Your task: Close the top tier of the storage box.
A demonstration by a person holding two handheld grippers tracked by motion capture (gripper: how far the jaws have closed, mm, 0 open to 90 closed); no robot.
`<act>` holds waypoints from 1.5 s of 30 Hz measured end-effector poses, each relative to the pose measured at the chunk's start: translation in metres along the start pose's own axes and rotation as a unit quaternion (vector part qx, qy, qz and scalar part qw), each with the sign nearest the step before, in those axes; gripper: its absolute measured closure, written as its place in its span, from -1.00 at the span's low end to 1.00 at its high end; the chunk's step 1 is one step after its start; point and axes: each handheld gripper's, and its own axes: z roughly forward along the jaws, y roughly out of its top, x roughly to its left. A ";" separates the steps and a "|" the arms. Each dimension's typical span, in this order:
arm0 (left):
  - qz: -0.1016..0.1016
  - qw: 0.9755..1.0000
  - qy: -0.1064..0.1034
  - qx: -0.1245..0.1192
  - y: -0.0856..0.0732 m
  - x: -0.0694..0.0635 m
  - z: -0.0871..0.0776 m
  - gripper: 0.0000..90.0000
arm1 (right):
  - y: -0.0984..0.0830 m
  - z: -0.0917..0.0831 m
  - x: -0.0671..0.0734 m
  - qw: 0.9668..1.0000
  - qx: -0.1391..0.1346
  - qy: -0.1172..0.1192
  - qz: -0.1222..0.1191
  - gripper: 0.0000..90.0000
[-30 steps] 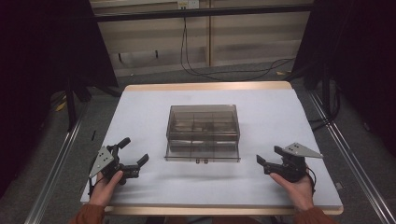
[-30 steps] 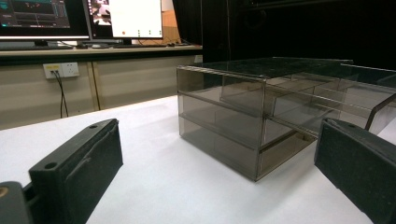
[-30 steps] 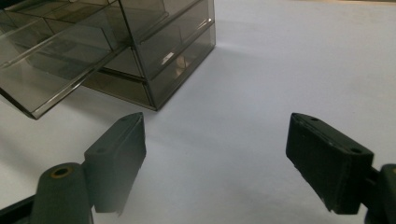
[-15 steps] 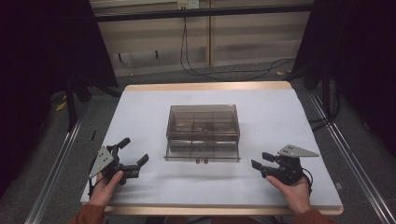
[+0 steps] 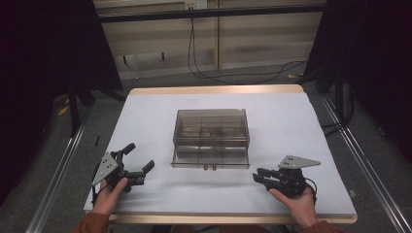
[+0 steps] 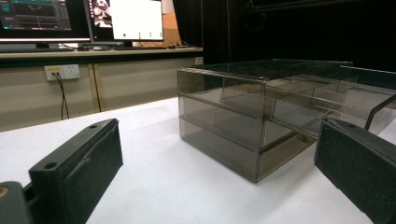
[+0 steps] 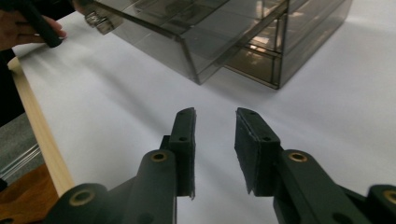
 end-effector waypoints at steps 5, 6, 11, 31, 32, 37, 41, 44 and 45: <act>0.004 1.000 0.000 0.003 0.000 0.000 0.000 -0.98 | 0.000 0.002 0.006 1.000 0.005 0.013 -0.014 0.71; 0.004 1.000 0.000 0.003 0.000 0.000 0.000 -0.98 | 0.000 0.002 0.007 1.000 0.006 0.016 -0.015 0.73; 0.001 1.000 0.000 0.000 0.000 0.000 0.000 -0.98 | 0.000 0.005 0.010 0.999 0.010 0.024 -0.022 0.83; 0.002 1.000 0.000 0.003 0.000 0.001 0.000 -0.98 | 0.008 0.030 0.041 0.994 0.028 0.079 -0.068 1.00; 0.002 1.000 -0.001 0.003 0.000 0.001 0.000 -0.98 | 0.009 0.034 0.043 0.993 0.032 0.082 -0.074 1.00; 0.000 1.000 0.000 0.002 0.000 0.000 0.000 -0.98 | 0.011 0.039 0.049 0.992 0.036 0.090 -0.083 1.00; 0.001 1.000 0.000 0.002 0.000 0.000 0.000 -0.98 | 0.015 0.042 0.051 0.991 0.032 0.093 -0.086 1.00; 0.007 1.000 0.000 0.005 0.000 0.001 0.000 -0.98 | 0.017 0.047 0.055 0.990 0.035 0.096 -0.097 1.00; 0.005 1.000 -0.002 0.005 0.000 0.000 0.000 -0.98 | 0.017 0.048 0.055 0.990 0.035 0.099 -0.097 1.00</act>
